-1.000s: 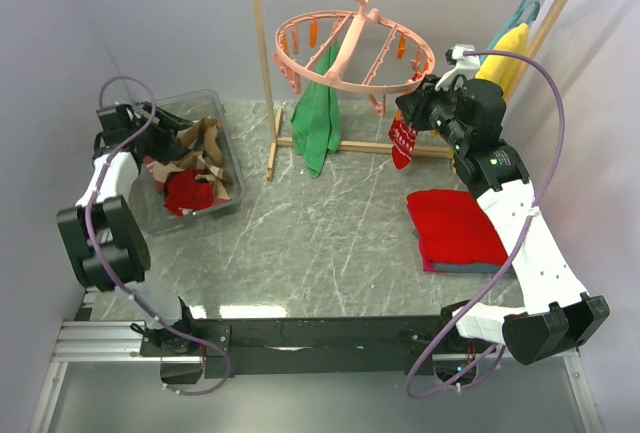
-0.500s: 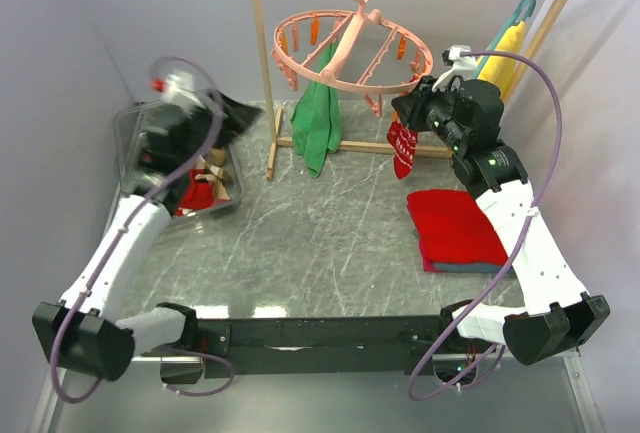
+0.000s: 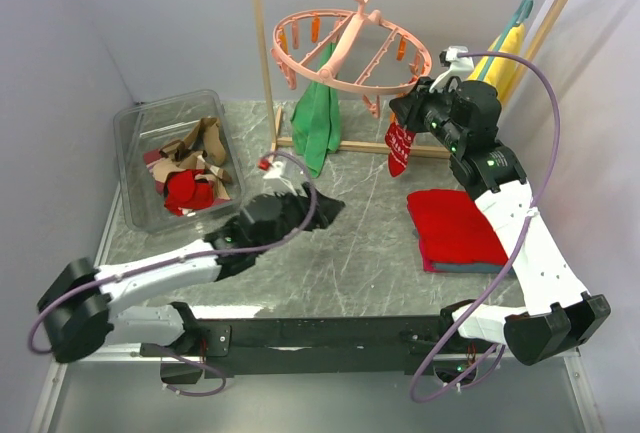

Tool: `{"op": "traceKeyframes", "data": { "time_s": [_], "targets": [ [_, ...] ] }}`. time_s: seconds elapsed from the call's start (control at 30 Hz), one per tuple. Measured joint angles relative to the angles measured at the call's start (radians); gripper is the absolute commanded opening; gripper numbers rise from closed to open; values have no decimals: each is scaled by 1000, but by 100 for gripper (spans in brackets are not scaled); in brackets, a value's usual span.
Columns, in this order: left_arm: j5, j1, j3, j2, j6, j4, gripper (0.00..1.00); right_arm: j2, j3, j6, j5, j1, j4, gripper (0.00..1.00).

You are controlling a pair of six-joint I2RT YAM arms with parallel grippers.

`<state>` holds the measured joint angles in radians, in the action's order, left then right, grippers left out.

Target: Remove the socks clipped to the hanger

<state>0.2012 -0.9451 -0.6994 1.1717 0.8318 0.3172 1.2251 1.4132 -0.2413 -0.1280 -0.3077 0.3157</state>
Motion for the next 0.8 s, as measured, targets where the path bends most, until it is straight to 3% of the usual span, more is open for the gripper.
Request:
{"op": "traceKeyframes", "data": {
  "time_s": [0.17,0.33,0.43,0.47,0.63,0.8],
  "targets": [
    [87,-115,11,156,-72,168,66,-2,0,1,14,-13,3,0],
    [114,-142,-39,321,-155,237,65,-7,0,6,32,-34,6,0],
    [116,-142,-63,400,-210,305,69,-9,0,11,42,-42,7,0],
    [116,-142,-79,431,-232,330,76,-10,0,12,45,-44,8,0],
    [94,-142,-262,609,-344,370,83,-11,0,17,60,-53,9,0],
    [92,-141,-448,747,-438,385,83,-12,0,23,63,-58,10,0]
  ]
}}
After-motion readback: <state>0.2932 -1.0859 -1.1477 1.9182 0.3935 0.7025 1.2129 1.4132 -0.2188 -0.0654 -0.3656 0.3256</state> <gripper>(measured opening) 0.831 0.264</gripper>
